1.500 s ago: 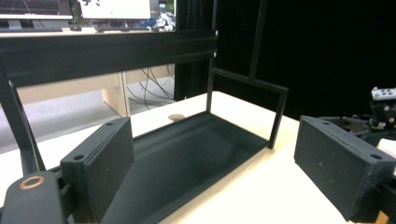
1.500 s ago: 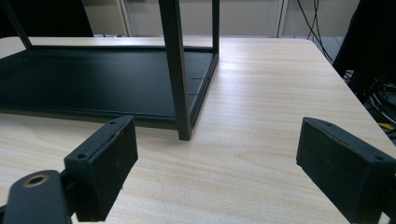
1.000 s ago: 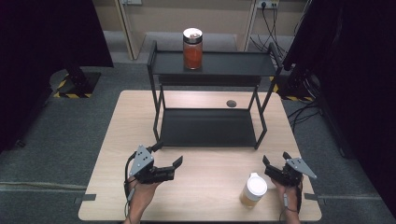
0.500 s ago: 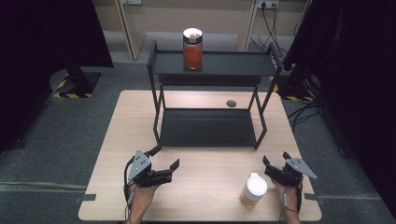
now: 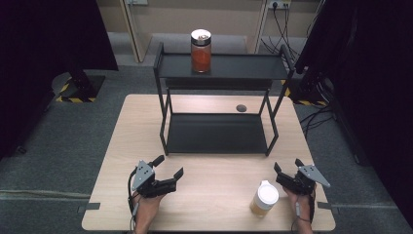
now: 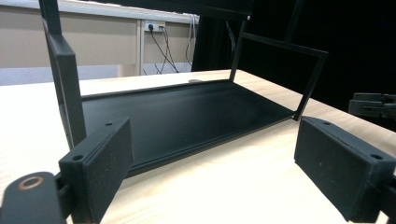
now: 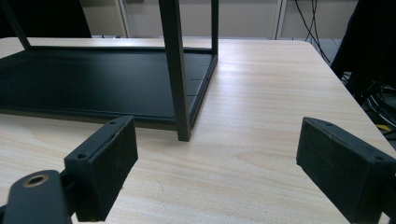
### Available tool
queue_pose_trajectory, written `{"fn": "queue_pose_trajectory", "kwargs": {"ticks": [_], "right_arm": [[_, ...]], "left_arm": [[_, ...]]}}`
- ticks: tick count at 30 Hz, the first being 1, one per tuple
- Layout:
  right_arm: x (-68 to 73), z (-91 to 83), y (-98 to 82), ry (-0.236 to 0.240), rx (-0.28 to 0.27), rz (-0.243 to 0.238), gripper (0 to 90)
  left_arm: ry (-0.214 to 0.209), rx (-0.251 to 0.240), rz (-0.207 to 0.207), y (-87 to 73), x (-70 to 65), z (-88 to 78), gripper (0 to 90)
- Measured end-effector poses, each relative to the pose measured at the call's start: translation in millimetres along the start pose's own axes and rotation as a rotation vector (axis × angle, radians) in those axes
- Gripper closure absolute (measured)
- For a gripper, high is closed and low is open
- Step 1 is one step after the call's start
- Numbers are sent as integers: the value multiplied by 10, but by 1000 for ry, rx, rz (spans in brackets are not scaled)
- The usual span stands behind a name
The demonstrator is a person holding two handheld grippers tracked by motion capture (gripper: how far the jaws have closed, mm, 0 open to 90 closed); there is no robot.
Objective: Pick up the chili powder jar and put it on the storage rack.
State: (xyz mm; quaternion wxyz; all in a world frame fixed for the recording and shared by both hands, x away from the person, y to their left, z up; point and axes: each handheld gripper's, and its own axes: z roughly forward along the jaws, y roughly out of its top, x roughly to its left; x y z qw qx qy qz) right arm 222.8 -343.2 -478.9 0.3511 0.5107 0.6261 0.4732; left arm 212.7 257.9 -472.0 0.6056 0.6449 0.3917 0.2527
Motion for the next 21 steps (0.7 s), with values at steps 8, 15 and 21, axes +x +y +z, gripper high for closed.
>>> {"fn": "queue_pose_trajectory", "kwargs": {"ticks": [8,15,21], "right_arm": [[4,-3,-2,0,0,-2,126],[8,-7,-6,-2,-2,-3,126],[18,-9,-10,-5,-4,-5,127]], "left_arm": [[12,0,-4,-81,6,0,112],[14,6,21,-127,0,-8,111],[11,2,21,-167,9,-15,110]]}}
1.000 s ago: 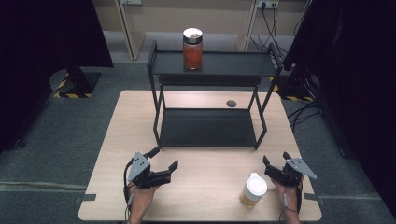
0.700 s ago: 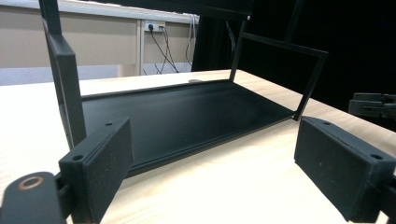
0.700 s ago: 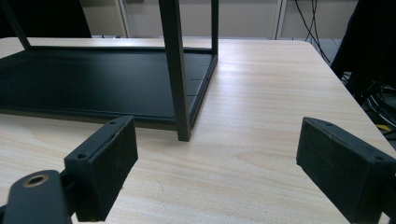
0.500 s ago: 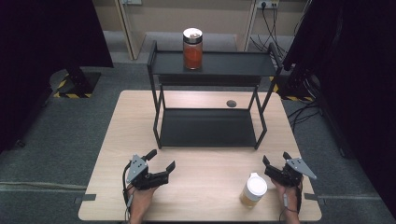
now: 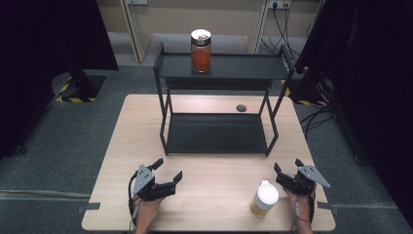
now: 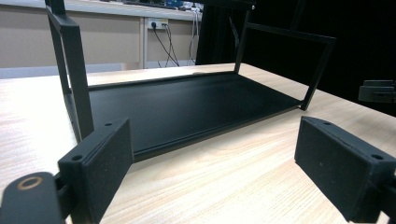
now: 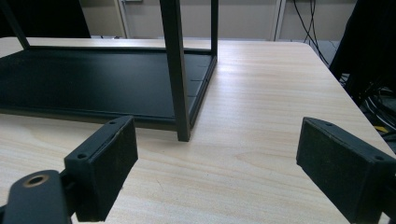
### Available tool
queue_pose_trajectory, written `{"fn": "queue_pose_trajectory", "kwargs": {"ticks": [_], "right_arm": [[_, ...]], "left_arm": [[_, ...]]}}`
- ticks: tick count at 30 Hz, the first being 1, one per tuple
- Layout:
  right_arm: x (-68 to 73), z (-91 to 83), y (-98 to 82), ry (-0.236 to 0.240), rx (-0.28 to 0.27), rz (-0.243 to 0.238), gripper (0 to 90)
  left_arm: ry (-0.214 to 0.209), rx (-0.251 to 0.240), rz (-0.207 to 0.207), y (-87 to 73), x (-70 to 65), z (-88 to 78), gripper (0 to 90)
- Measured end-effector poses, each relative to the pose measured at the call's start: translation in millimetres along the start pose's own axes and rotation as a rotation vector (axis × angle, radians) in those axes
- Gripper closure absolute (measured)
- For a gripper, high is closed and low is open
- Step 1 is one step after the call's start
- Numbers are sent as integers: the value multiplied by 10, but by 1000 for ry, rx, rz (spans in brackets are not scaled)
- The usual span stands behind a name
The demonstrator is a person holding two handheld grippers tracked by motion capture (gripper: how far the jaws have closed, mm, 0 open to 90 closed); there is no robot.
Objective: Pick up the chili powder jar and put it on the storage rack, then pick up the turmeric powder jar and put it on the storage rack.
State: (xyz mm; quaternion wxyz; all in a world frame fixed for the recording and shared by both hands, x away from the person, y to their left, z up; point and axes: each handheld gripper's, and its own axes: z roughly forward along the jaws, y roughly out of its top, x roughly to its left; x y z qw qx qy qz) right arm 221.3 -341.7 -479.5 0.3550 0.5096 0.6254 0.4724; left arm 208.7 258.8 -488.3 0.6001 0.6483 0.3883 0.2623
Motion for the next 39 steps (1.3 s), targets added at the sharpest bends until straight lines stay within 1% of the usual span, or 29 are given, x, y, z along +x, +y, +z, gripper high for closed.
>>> {"fn": "queue_pose_trajectory", "kwargs": {"ticks": [4,10,12,14,16,17,18,21,23,24,27,31,35,39], "right_arm": [[2,-2,-5,-1,-3,-2,126],[-6,-6,-16,0,-9,1,126],[-25,-16,-33,7,-18,14,124],[-65,-38,-70,16,-38,36,116],[-96,-80,-72,14,-45,58,114],[-105,-123,-76,9,-57,67,114],[-114,-162,-82,6,-69,74,114],[-146,-379,-89,-5,-129,115,111],[-178,-519,-77,11,-161,127,110],[-176,-591,-62,17,-170,125,110],[-163,-796,-47,55,-194,97,109],[-114,-1018,-46,113,-188,63,108],[-61,-1183,-80,160,-176,45,106],[-16,-1324,-89,193,-176,22,105]], "left_arm": [[1,0,-6,-37,2,6,110],[1,15,-8,-101,4,23,111],[1,17,-6,-131,7,31,110],[0,21,-9,-164,19,42,111],[4,27,-10,-190,28,52,111],[4,24,-14,-191,30,51,111],[-3,6,-20,-210,42,45,111],[-1,5,-28,-224,53,45,110],[-2,3,-28,-230,58,43,110],[-1,3,-29,-230,56,46,110],[0,4,-27,-228,55,49,110],[0,1,-30,-234,59,47,109],[1,1,-29,-233,56,47,109],[0,3,-21,-231,47,49,109]]}}
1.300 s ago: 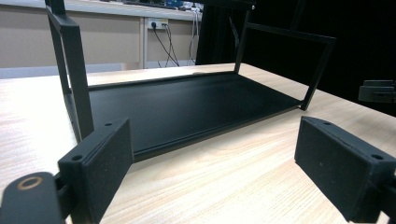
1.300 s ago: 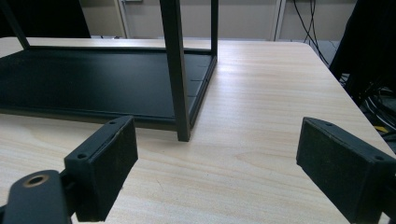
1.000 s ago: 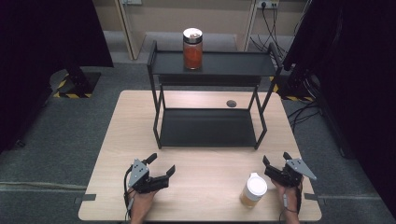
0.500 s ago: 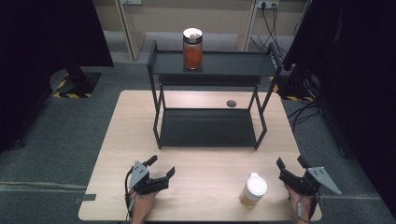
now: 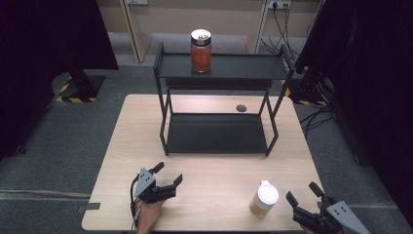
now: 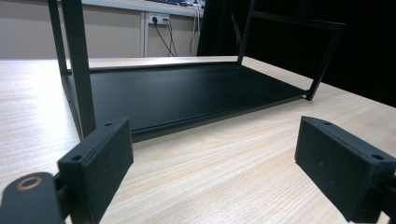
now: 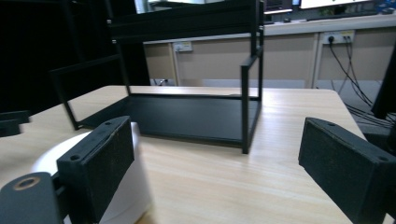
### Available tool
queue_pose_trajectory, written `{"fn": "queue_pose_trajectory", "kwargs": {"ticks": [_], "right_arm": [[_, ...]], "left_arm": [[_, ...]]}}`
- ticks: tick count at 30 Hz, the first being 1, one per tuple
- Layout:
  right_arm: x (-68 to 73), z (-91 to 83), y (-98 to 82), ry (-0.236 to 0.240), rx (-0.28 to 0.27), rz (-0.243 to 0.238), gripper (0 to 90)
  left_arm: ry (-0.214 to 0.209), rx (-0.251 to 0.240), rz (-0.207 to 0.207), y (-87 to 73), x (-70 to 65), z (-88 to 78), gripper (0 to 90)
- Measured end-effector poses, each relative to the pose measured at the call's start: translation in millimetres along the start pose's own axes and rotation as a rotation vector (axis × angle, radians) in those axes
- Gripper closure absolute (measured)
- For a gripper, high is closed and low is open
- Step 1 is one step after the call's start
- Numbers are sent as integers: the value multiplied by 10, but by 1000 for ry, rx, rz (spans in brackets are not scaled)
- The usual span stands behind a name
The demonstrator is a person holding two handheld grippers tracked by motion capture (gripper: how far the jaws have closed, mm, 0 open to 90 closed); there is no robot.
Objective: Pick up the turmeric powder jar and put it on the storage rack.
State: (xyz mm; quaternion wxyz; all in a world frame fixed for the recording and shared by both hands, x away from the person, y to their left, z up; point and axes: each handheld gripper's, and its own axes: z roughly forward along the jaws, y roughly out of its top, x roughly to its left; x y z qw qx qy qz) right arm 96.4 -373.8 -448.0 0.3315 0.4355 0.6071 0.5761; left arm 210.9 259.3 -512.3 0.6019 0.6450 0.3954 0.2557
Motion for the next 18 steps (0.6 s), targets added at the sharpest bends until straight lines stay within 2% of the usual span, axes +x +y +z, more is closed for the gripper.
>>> {"fn": "queue_pose_trajectory", "kwargs": {"ticks": [5,9,18], "right_arm": [[33,-117,54,48,3,-21,104],[56,-172,73,65,17,-35,99],[101,-154,84,99,80,-75,83]], "left_arm": [[1,0,-5,0,2,-1,108],[3,0,-3,0,-3,0,107],[3,4,5,5,-10,-2,107]]}}
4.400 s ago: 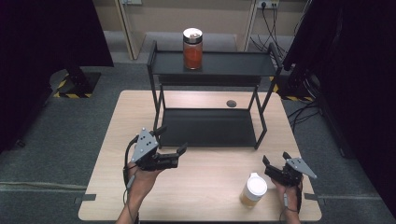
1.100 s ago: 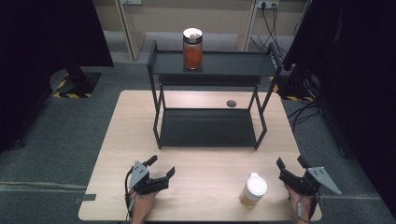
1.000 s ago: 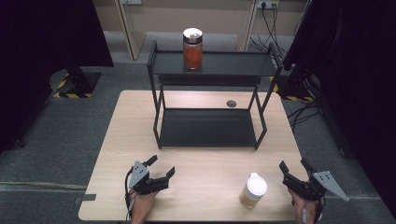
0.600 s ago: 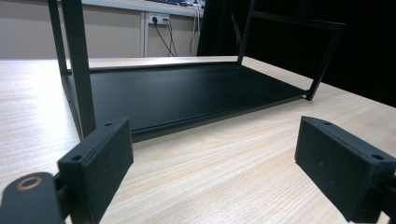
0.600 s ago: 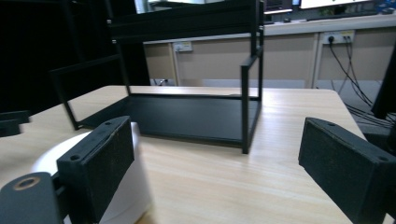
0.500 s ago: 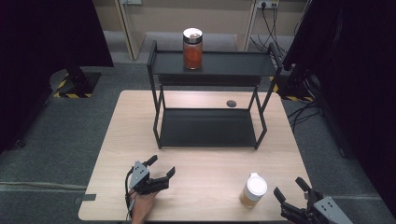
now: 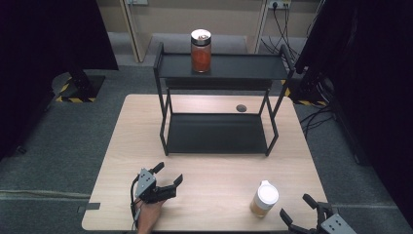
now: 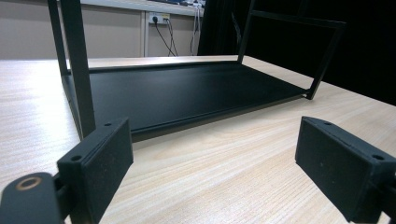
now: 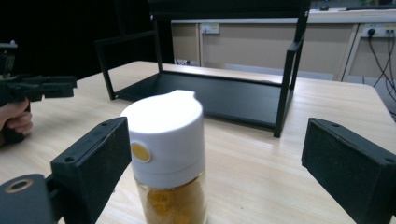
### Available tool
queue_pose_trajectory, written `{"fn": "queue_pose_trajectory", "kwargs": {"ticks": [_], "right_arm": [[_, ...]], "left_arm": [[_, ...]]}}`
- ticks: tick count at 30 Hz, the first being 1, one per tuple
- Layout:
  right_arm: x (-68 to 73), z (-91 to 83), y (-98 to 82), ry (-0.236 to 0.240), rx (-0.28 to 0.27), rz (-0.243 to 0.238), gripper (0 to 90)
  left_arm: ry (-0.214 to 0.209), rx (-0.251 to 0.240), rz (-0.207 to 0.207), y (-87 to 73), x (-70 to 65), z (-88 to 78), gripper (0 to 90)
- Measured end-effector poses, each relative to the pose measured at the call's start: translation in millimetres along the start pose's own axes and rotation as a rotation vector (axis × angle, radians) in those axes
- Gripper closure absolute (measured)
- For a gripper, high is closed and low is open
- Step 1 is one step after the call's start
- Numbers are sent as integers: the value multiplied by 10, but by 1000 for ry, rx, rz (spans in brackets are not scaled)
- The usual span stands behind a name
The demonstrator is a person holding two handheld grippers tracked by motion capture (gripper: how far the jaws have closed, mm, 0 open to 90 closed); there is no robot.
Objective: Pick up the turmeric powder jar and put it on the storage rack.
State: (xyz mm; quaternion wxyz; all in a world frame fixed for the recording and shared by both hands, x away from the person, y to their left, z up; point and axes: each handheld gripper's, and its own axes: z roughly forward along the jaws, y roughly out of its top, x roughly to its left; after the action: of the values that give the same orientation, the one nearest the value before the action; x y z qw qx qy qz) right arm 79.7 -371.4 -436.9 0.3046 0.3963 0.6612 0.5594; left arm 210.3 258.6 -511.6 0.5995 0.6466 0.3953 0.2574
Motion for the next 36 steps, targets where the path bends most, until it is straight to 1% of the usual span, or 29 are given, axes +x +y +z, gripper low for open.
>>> {"fn": "queue_pose_trajectory", "kwargs": {"ticks": [4,7,9,13,19,21,25,27,30,33,36], "right_arm": [[30,35,6,6,21,-14,81],[56,64,15,9,37,-35,80],[61,80,15,15,44,-36,79],[82,115,13,14,61,-34,79],[121,184,4,-1,98,-39,80],[135,214,13,-7,118,-44,80],[160,270,7,-7,139,-53,81],[170,293,2,-10,144,-53,81],[171,337,-7,-10,152,-40,81],[164,391,-18,11,158,-31,81],[175,427,-23,20,165,-34,81]], "left_arm": [[-1,3,5,5,-5,1,107],[0,4,9,5,-13,2,107],[0,5,10,7,-15,3,108],[-1,6,12,9,-17,3,108],[-3,11,19,16,-20,4,109],[-3,12,21,18,-23,5,108],[-3,13,22,20,-23,5,109],[-3,13,22,20,-23,5,109],[-3,13,23,20,-24,5,110],[-4,14,23,22,-23,6,110],[-4,15,23,22,-22,6,110]]}}
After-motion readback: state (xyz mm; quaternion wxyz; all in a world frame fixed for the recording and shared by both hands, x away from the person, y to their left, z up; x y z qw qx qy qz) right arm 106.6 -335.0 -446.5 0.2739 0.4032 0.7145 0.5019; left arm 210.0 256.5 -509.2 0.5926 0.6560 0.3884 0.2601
